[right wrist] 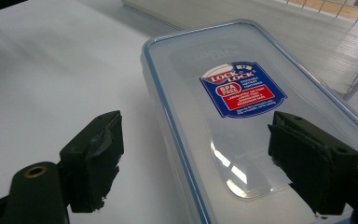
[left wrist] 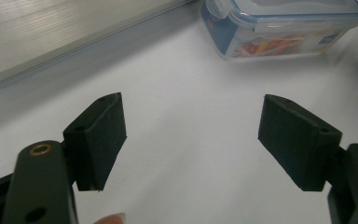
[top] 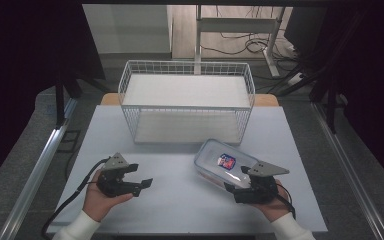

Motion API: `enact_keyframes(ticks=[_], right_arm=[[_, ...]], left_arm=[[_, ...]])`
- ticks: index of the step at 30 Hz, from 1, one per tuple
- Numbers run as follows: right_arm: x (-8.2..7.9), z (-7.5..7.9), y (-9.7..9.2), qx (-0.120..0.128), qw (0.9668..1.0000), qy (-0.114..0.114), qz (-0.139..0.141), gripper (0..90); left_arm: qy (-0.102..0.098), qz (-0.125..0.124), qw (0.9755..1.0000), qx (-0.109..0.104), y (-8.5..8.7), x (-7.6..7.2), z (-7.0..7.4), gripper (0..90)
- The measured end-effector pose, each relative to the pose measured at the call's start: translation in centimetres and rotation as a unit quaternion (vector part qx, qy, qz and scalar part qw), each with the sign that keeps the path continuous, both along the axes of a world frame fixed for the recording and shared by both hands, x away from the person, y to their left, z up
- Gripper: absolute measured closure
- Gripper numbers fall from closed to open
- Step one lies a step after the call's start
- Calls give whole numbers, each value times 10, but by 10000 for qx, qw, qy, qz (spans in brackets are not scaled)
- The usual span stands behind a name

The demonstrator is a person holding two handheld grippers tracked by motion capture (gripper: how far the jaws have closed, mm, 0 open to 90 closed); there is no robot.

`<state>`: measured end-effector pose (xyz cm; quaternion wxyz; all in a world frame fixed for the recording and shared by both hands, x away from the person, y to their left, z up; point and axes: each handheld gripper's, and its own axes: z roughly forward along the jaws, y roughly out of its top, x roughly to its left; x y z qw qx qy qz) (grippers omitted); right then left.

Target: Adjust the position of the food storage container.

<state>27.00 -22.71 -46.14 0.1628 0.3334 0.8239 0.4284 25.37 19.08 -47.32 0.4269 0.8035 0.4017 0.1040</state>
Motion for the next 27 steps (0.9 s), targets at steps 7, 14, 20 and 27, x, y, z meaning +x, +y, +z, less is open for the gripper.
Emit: enact_keyframes(ticks=[7, 14, 20, 27], right_arm=[[2, 2, -3, 34, 10000, -74, -28, 201], [3, 9, -3, 133, 9999, -2, -3, 240], [11, 20, -3, 117, 9998, 78, -114, 264], [30, 30, 5, -147, 9995, 284, -31, 274]], left_arm=[[-17, -68, 9998, 174, -2, -2, -2, 229], [51, -20, 10000, -73, 0, -2, 2, 225], [7, 25, 9999, -99, 4, -2, 7, 223], [45, -9, 10000, -85, 3, -1, 7, 223]])
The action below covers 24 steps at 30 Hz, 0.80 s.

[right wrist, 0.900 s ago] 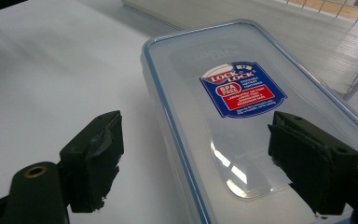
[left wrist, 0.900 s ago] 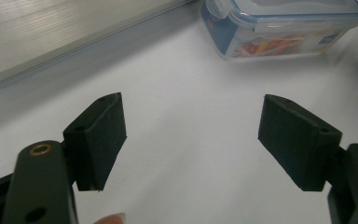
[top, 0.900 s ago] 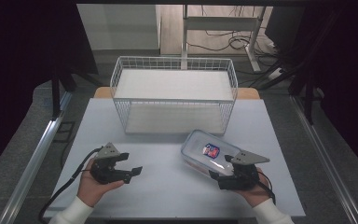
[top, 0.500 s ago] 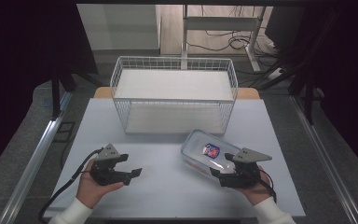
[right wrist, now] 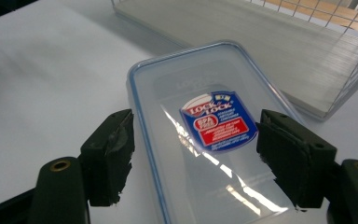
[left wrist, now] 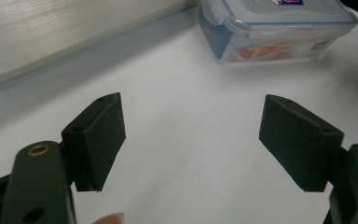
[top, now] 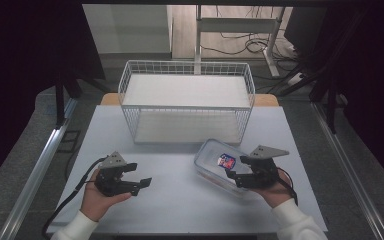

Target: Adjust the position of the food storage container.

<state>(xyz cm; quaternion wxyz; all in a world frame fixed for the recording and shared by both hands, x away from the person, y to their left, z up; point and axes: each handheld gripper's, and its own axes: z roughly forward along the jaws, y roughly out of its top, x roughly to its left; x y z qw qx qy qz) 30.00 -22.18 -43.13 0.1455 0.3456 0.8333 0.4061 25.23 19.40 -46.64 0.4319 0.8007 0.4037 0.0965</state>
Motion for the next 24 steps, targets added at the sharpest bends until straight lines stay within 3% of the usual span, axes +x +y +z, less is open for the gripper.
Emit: enact_keyframes(ticks=[4, 5, 13, 16, 19, 21, 22, 24], right_arm=[[17, 8, 4, -173, 9997, 160, -46, 285], [28, 10, 6, -220, 9994, 270, -27, 302], [73, 11, 11, -504, 9971, 551, -134, 378], [82, 11, 12, -570, 9965, 592, -147, 397], [92, 8, 14, -792, 9949, 610, -140, 455], [102, 5, 15, -894, 9941, 595, -173, 561], [102, 5, 15, -894, 9941, 595, -173, 561], [108, 3, 16, -986, 9934, 550, -220, 643]], left_arm=[[4, -33, 10000, -5, -1, 0, -1, 223], [8, -35, 10000, 2, -1, 0, -1, 223], [40, -46, 10000, 70, -2, 0, -3, 219], [34, -59, 9999, 114, -2, 1, -4, 219], [43, -75, 9999, 137, -3, 1, -4, 219], [38, -71, 9999, 150, -3, 1, -4, 219], [38, -71, 9999, 150, -3, 1, -4, 219], [36, -68, 9999, 150, -3, 1, -4, 219]])
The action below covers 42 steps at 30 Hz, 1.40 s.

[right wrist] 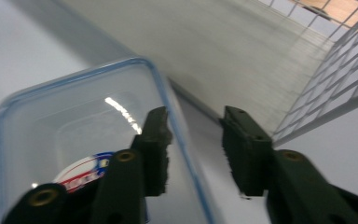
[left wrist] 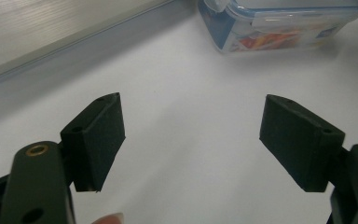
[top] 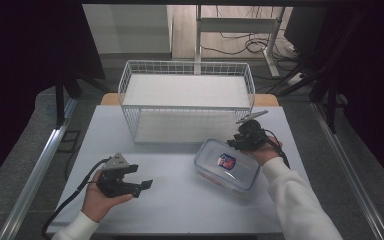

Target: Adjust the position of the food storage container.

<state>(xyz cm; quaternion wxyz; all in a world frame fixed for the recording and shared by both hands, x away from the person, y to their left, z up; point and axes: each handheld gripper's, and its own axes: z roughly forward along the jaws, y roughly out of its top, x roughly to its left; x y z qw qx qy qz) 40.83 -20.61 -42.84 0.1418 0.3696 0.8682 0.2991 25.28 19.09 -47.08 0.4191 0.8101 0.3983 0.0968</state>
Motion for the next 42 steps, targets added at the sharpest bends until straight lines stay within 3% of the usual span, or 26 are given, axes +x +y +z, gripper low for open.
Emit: enact_keyframes(ticks=[1, 2, 3, 4, 7, 12, 15, 20, 21, 24, 30, 36, 42], right_arm=[[4, -2, 1, -70, 9999, -43, -76, 702], [4, -2, 1, -70, 9999, -43, -76, 702], [9, -5, 2, -253, 9996, -98, -94, 759], [9, -5, 2, -253, 9996, -98, -94, 759], [16, -13, 5, -582, 9980, -249, -9, 864], [22, -22, 9, -893, 9955, -320, 79, 889], [24, -33, 17, -1209, 9917, -343, 277, 890], [23, -42, 25, -1360, 9892, -227, 508, 891], [22, -43, 28, -1490, 9868, -313, 547, 891], [22, -43, 28, -1398, 9881, -222, 603, 892], [15, -43, 34, -1393, 9865, -165, 842, 892], [-3, -44, 56, -1363, 9807, -92, 1397, 891], [-13, -44, 71, -1399, 9752, -82, 1711, 892]], left_arm=[[2, -2, 10000, 1, 0, 0, 0, 219], [2, -2, 10000, 1, 0, 0, 0, 219], [9, -11, 10000, 2, 0, 0, -1, 219], [9, -11, 10000, 2, 0, 0, -1, 218], [9, -14, 10000, 11, -1, 0, -1, 219], [-8, 3, 10000, 10, -1, 0, -1, 220], [-1, 0, 10000, 13, -1, 0, -2, 219], [3, -8, 10000, 15, -1, 0, -2, 220], [5, -14, 10000, 17, -1, 0, -2, 220], [8, -20, 10000, 21, -1, 0, -2, 220], [29, -39, 10000, 22, -2, 0, -3, 219], [52, -57, 10000, 22, -3, 0, -4, 220], [68, -72, 9999, 23, -4, 0, -4, 221]])
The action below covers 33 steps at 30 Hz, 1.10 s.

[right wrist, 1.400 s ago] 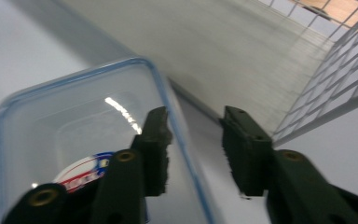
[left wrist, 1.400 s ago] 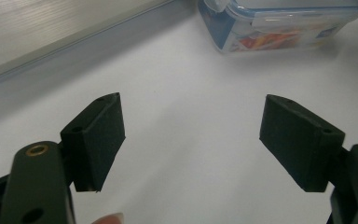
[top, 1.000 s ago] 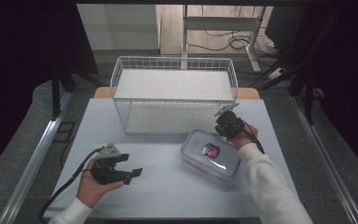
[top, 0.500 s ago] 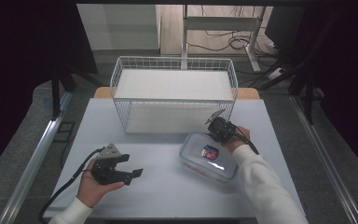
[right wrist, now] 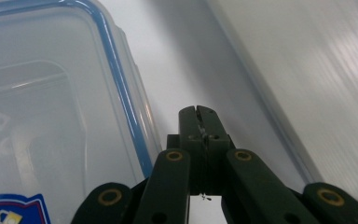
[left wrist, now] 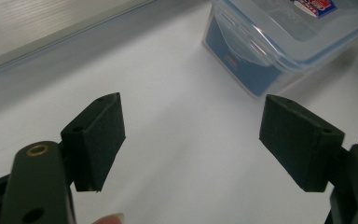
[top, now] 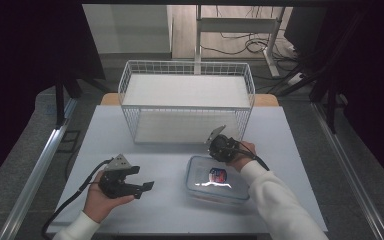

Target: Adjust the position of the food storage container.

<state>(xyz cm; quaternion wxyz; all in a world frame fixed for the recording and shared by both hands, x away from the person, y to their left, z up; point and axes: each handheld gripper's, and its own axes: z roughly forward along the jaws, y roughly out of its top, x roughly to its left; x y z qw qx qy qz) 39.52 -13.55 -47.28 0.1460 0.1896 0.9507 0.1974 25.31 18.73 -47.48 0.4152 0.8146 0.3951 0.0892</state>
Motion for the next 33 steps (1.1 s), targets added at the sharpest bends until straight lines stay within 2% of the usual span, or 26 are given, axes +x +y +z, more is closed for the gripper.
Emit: enact_keyframes(ticks=[1, 7, 13, 15, 18, 21, 23, 26, 27, 28, 29, 30, 31, 32, 33], right_arm=[[-3, 0, 4, -12, 9999, 20, 101, 892], [-9, -1, 12, 63, 9995, 143, 292, 892], [-15, -1, 16, 83, 9994, 90, 311, 891], [-17, 2, 15, 163, 9995, 39, 267, 890], [-20, 11, 9, 476, 9988, -72, 51, 890], [-28, 24, -7, 988, 9945, -172, -315, 890], [-34, 27, -15, 1113, 9926, -202, -447, 890], [-50, 34, -41, 1352, 9875, -304, -749, 890], [-50, 34, -41, 1352, 9875, -304, -749, 890], [-54, 35, -49, 1441, 9856, -319, -824, 890], [-62, 36, -65, 1544, 9822, -372, -1007, 890], [-62, 36, -65, 1544, 9822, -372, -1007, 890], [-70, 36, -81, 1663, 9776, -401, -1223, 889], [-70, 36, -81, 1663, 9776, -401, -1223, 889], [-77, 33, -96, 1694, 9743, -368, -1441, 890]], left_arm=[[-1, 0, 10000, 9, 0, 0, 0, 221], [18, 0, 10000, 15, 0, 0, 0, 221], [4, -1, 10000, 33, 0, 0, -1, 221], [-4, 8, 10000, 41, 1, 1, 0, 221], [2, 33, 10000, -7, 2, 1, 0, 221], [31, 42, 10000, -30, 3, 1, 0, 221], [31, 57, 10000, -44, 3, 1, -1, 221], [36, 63, 10000, -36, 3, 2, -1, 222], [38, 66, 10000, -31, 4, 2, -2, 222], [44, 76, 10000, -29, 4, 2, -2, 222], [56, 88, 9999, -26, 4, 2, -3, 222], [56, 88, 9999, -26, 4, 2, -3, 222], [80, 94, 9999, -3, 4, 3, -4, 222], [80, 94, 9999, -3, 4, 3, -4, 222], [92, 104, 9999, 11, 3, 3, -5, 222]])
